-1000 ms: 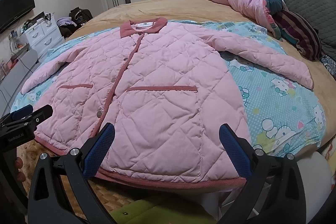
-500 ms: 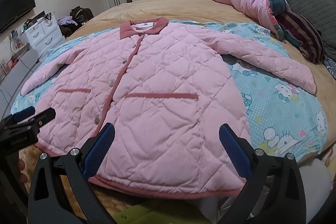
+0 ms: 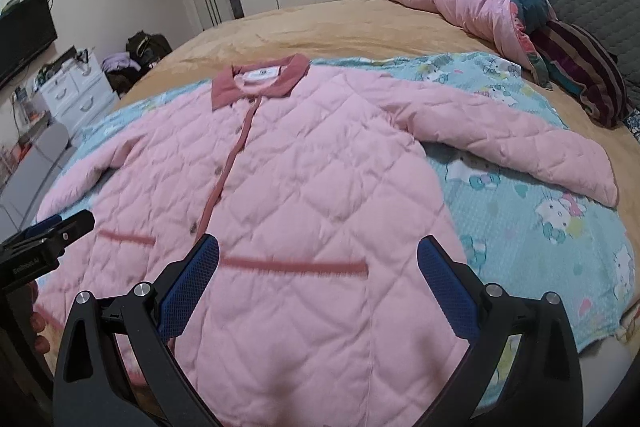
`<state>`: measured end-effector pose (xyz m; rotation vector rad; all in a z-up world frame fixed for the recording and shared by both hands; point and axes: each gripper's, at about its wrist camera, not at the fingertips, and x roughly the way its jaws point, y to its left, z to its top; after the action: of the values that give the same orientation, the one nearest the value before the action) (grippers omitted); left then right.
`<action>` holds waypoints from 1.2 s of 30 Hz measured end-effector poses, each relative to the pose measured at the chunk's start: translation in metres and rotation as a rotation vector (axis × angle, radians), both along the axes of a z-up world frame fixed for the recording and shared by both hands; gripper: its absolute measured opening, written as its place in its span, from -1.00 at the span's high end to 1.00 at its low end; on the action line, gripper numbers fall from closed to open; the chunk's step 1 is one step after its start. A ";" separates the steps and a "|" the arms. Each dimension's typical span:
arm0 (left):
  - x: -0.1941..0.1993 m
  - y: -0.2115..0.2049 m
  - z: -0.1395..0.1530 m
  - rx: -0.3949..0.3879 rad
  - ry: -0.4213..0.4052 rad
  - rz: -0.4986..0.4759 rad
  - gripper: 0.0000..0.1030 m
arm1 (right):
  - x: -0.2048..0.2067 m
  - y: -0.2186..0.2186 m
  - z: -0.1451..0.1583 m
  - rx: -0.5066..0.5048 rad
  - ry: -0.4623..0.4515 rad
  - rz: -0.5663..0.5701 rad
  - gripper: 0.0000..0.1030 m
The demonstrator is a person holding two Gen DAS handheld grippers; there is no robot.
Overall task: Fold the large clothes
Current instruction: 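Move the right tool over to the sleeve cuff nearest it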
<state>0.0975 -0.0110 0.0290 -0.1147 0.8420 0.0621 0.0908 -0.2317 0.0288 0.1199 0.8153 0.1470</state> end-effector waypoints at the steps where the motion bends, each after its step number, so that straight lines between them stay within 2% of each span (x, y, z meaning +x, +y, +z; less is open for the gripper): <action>1: 0.005 0.000 0.002 -0.002 -0.001 0.000 -0.84 | 0.006 -0.002 0.001 0.006 -0.002 -0.007 -0.92; 13: 0.064 -0.019 0.014 0.018 -0.004 -0.021 -0.84 | 0.068 -0.036 0.008 0.054 -0.017 -0.079 -0.92; 26: 0.122 -0.041 0.016 0.043 0.003 -0.042 -0.84 | 0.118 -0.094 -0.015 0.082 0.026 -0.236 -0.92; 36: 0.157 -0.056 0.004 0.041 0.030 -0.051 -0.84 | 0.130 -0.157 -0.040 0.133 0.066 -0.388 -0.92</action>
<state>0.2541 -0.0672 0.0332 -0.0539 0.8725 0.0333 0.2209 -0.3888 -0.0114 0.4070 0.8335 -0.1698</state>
